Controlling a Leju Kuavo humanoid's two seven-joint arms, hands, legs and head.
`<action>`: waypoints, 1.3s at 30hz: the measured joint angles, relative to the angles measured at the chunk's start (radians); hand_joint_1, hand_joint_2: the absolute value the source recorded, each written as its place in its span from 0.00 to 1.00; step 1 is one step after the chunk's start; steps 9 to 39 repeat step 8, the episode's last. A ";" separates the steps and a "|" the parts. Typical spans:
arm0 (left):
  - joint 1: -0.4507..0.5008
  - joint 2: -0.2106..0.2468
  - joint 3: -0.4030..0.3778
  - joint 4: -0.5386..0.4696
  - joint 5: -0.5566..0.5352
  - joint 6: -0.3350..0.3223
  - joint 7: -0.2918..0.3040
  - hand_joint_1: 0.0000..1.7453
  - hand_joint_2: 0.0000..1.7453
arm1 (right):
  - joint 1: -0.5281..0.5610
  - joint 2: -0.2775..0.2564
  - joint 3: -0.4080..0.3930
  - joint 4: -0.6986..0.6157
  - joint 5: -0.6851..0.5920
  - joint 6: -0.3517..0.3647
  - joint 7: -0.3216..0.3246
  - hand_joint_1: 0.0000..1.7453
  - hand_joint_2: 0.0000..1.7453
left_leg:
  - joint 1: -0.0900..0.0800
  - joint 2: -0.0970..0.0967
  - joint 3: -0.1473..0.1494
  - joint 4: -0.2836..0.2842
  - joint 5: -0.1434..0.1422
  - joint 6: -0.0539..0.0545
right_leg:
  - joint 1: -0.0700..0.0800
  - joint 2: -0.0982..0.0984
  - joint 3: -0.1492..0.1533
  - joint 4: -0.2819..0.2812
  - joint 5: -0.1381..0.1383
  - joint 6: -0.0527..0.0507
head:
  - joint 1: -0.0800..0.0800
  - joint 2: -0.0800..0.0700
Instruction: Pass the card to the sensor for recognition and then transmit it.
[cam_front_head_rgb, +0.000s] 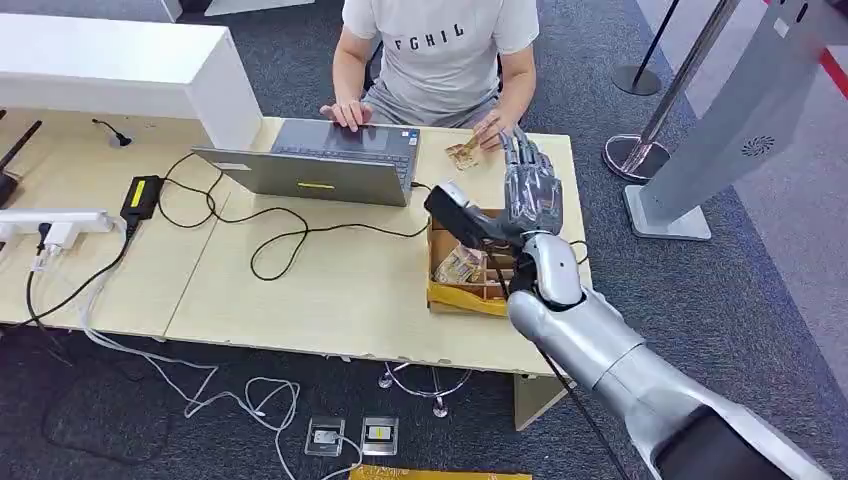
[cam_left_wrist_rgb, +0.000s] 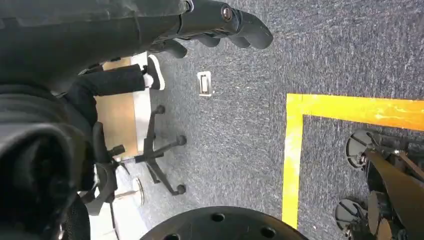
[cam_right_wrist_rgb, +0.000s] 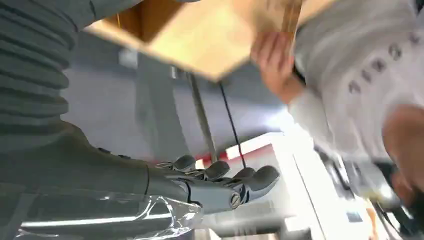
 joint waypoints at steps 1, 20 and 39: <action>0.000 0.000 0.000 0.000 0.002 -0.005 0.001 0.00 0.00 | -0.005 0.000 -0.022 0.013 -0.125 0.010 -0.013 0.00 1.00 | 0.000 0.000 0.000 0.000 0.000 0.000 | 0.000 0.000 0.000 0.000 0.000 0.000 | 0.000 0.000; 0.002 0.006 0.000 0.000 0.005 -0.025 -0.011 0.00 0.00 | -0.028 -0.099 -0.230 0.163 -0.922 0.095 -0.185 0.00 1.00 | -0.001 -0.003 -0.002 0.002 0.000 0.000 | -0.001 -0.003 0.000 0.000 0.001 0.001 | 0.000 0.000; 0.002 0.006 0.000 0.000 0.005 -0.025 -0.011 0.00 0.00 | -0.028 -0.099 -0.230 0.163 -0.922 0.095 -0.185 0.00 1.00 | -0.001 -0.003 -0.002 0.002 0.000 0.000 | -0.001 -0.003 0.000 0.000 0.001 0.001 | 0.000 0.000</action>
